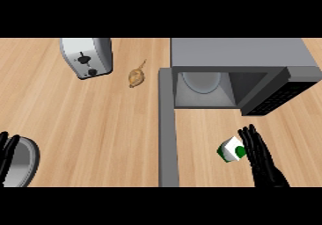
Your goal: Pick up the milk, place it into the microwave and close the microwave
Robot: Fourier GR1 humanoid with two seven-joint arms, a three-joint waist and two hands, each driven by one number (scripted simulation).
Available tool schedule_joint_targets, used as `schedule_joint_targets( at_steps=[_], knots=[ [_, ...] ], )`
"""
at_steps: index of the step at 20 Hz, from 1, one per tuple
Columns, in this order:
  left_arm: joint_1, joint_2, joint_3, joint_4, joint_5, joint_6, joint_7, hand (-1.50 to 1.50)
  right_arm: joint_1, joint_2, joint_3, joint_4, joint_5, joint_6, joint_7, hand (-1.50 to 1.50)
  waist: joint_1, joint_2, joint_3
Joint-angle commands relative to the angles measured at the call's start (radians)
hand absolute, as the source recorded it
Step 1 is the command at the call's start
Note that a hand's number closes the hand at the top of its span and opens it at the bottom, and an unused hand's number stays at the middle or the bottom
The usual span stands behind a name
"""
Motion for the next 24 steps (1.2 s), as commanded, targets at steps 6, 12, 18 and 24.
schedule_joint_targets(
  at_steps=[6, 12, 18, 24],
  knots=[
    [0.038, 0.002, 0.049, 0.017, 0.032, -0.065, -0.032, -1.5, -0.09, -0.049, -0.158, 0.247, -0.021, -0.008, -0.141, -1.5, 0.0, 0.001, 0.0],
    [0.136, -0.053, -0.035, -0.069, -0.05, -0.043, -0.062, -1.5, -0.185, -0.065, -0.229, 0.395, -0.034, -0.003, -0.179, -1.5, 0.005, 0.0, 0.0],
    [0.126, -0.035, 0.011, -0.146, 0.028, -0.056, 0.034, -1.5, -0.225, -0.115, -0.25, 0.509, -0.017, 0.053, -0.239, -1.5, 0.005, 0.0, 0.0],
    [0.074, -0.054, -0.008, -0.074, -0.004, -0.053, 0.021, -1.5, -0.273, -0.114, -0.266, 0.666, 0.01, 0.067, -0.294, -1.5, 0.001, 0.0, 0.0]
  ],
)
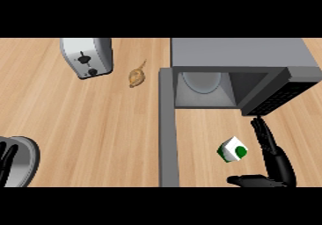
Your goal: Pick up the milk, place it into the microwave and close the microwave
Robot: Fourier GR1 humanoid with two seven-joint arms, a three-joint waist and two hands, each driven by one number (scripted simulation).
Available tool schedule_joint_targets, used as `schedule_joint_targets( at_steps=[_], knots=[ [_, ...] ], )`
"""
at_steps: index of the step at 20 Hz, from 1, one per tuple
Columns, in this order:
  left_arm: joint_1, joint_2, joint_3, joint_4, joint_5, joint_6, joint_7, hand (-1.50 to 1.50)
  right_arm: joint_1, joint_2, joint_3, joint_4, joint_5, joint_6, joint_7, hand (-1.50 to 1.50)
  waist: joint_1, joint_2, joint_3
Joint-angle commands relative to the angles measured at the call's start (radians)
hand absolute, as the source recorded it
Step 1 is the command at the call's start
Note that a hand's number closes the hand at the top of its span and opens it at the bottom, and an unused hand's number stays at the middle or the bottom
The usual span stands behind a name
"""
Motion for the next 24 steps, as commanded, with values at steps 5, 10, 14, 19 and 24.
schedule_joint_targets(
  at_steps=[5, 10, 14, 19, 24],
  knots=[
    [-0.079, -0.004, -0.012, 0.024, -0.019, 0.037, 0.059, -1.5, -0.096, 0.003, -0.029, 0.27, 0.056, -0.025, -0.127, -1.5, -0.002, 0.001, 0.0],
    [-0.013, 0.001, 0.049, 0.073, 0.004, -0.052, -0.059, -1.5, -0.205, -0.015, -0.08, 0.447, 0.06, -0.043, -0.189, -1.5, 0.002, 0.001, 0.0],
    [-0.037, -0.003, 0.025, -0.005, 0.005, 0.003, 0.033, -1.5, -0.238, -0.046, -0.087, 0.595, 0.068, 0.016, -0.282, -1.5, 0.003, 0.001, 0.001],
    [0.001, -0.004, 0.016, 0.04, -0.02, -0.014, -0.04, -1.5, -0.28, -0.078, -0.093, 0.742, 0.085, 0.069, -0.372, -1.5, 0.005, 0.001, 0.001],
    [-0.026, -0.004, 0.025, -0.008, 0.001, -0.002, 0.03, -1.5, -0.425, -0.049, -0.117, 0.925, 0.077, 0.097, -0.401, -1.5, 0.012, 0.005, 0.002]
  ],
)
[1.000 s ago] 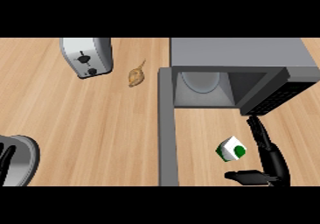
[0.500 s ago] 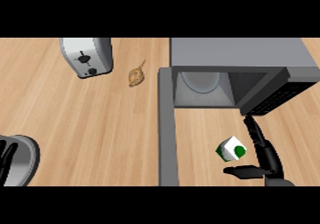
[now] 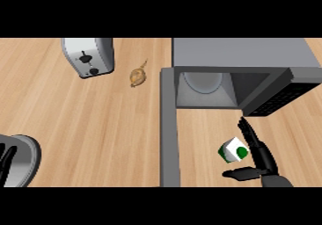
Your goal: Pick up the milk, place it into the microwave and close the microwave
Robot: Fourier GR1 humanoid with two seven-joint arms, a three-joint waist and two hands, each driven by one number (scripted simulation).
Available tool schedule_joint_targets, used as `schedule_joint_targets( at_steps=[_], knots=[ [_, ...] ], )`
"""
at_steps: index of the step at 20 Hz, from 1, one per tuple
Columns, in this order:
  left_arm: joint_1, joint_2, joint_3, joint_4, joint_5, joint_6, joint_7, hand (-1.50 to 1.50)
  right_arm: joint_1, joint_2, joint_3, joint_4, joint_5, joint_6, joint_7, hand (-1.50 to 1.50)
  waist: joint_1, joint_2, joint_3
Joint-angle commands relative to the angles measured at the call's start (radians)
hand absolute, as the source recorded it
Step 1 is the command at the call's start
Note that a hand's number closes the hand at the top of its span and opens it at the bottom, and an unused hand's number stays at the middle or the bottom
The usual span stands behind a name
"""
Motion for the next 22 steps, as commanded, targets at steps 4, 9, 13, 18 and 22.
schedule_joint_targets(
  at_steps=[4, 9, 13, 18, 22],
  knots=[
    [-0.067, -0.002, 0.008, 0.101, -0.032, -0.001, -0.054, -1.5, -0.122, 0.004, -0.037, 0.18, 0.003, -0.009, -0.12, -1.5, 0.0, 0.003, 0.0],
    [-0.049, 0.071, 0.103, 0.02, 0.115, -0.019, 0.055, -1.5, -0.1, -0.015, -0.055, 0.181, -0.028, 0.071, -0.152, -1.5, -0.002, 0.001, 0.0],
    [-0.036, 0.043, 0.07, 0.052, 0.069, -0.037, -0.005, -1.5, -0.123, 0.045, -0.072, 0.191, -0.068, 0.121, -0.161, 1.5, 0.009, 0.004, 0.002],
    [-0.019, -0.002, 0.015, 0.032, 0.01, -0.011, -0.012, -1.5, -0.091, 0.028, -0.058, 0.14, -0.096, 0.209, -0.16, 1.5, -0.003, 0.0, 0.001],
    [-0.028, 0.03, 0.073, 0.032, 0.083, -0.019, 0.041, -1.5, -0.029, 0.059, -0.03, 0.112, -0.106, 0.26, -0.188, 1.5, -0.007, -0.001, 0.001]
  ],
)
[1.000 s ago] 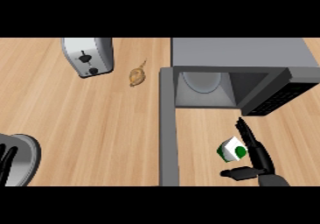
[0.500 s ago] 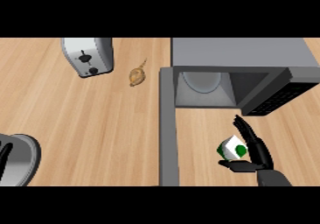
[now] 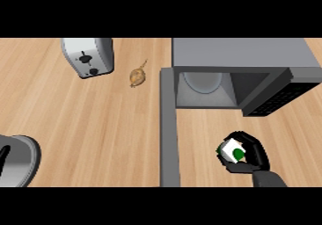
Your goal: Pick up the milk, place it into the microwave and close the microwave
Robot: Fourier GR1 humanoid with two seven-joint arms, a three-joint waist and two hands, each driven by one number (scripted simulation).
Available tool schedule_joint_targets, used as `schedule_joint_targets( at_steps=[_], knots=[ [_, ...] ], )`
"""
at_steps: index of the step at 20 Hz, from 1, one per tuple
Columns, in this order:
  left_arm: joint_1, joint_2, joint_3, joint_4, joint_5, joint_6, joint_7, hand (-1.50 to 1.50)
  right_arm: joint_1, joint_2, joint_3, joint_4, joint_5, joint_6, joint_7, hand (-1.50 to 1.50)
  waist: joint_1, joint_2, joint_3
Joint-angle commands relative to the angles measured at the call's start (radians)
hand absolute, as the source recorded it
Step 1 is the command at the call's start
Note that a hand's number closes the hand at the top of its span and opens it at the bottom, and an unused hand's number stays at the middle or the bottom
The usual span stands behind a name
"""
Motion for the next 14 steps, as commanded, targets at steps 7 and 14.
schedule_joint_targets(
  at_steps=[7, 14],
  knots=[
    [0.01, -0.003, 0.019, 0.014, 0.005, -0.034, -0.022, -1.5, 0.017, 0.01, -0.027, -0.099, -0.116, 0.161, -0.031, 1.5, -0.008, -0.002, -0.001],
    [0.005, 0.004, 0.036, -0.001, 0.018, -0.01, -0.007, -1.5, 0.126, 0.079, 0.044, -0.449, -0.157, 0.064, 0.183, 1.5, -0.018, -0.006, -0.002]
  ],
)
